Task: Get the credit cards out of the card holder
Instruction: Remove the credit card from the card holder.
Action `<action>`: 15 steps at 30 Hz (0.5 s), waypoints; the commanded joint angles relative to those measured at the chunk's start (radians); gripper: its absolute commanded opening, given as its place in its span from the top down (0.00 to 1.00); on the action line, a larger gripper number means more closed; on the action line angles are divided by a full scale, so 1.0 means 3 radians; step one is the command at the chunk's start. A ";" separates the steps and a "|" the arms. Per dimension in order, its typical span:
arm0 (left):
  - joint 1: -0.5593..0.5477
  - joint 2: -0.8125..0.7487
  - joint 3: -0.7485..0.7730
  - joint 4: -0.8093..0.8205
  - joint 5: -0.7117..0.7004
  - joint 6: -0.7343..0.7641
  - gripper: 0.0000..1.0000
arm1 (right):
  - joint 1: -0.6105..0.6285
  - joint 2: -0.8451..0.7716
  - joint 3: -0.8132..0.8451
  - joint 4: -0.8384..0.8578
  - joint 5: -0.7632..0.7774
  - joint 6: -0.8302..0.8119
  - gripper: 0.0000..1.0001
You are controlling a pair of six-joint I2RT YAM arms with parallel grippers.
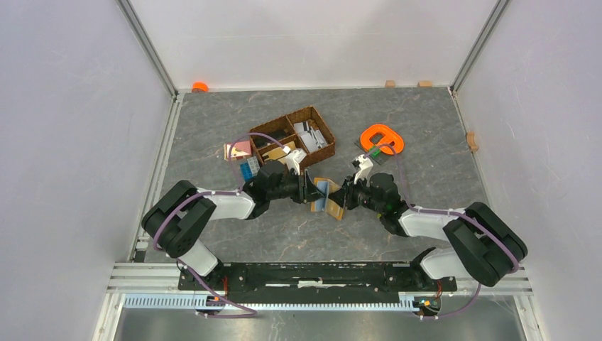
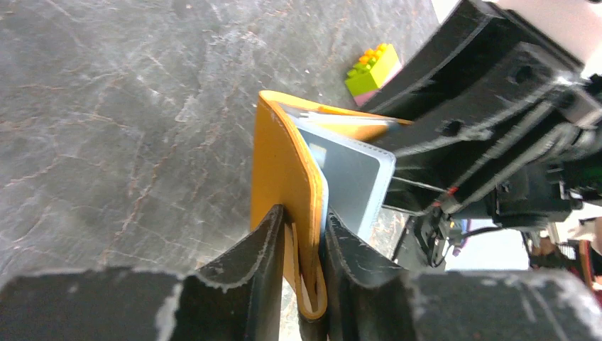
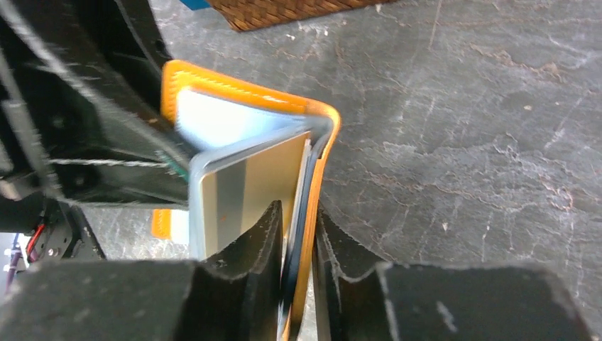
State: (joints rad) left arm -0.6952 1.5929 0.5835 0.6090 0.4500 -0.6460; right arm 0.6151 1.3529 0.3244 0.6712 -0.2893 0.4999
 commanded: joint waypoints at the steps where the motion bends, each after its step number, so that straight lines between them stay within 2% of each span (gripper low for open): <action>1: -0.0019 -0.0091 0.0060 0.0482 0.0299 -0.0176 0.64 | 0.0020 0.0072 0.0121 -0.0034 0.0019 0.0026 0.80; 5: -0.0023 -0.0096 0.0054 0.0451 0.0300 -0.0123 0.44 | 0.0014 0.0045 0.0117 -0.0067 0.0041 0.0029 0.81; 11: -0.0056 -0.0147 0.0122 0.0067 0.0018 0.0035 0.38 | 0.0015 0.0023 0.0112 -0.0044 -0.0014 0.0042 0.81; 15: -0.0221 -0.0203 0.0233 -0.0281 -0.0200 0.0261 0.34 | 0.0014 0.0003 0.0095 -0.0006 -0.0084 0.0097 0.81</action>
State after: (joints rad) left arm -0.7166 1.5814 0.5945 0.6106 0.4622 -0.6518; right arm 0.6136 1.3708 0.3252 0.6384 -0.2840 0.5110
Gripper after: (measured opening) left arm 0.644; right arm 0.196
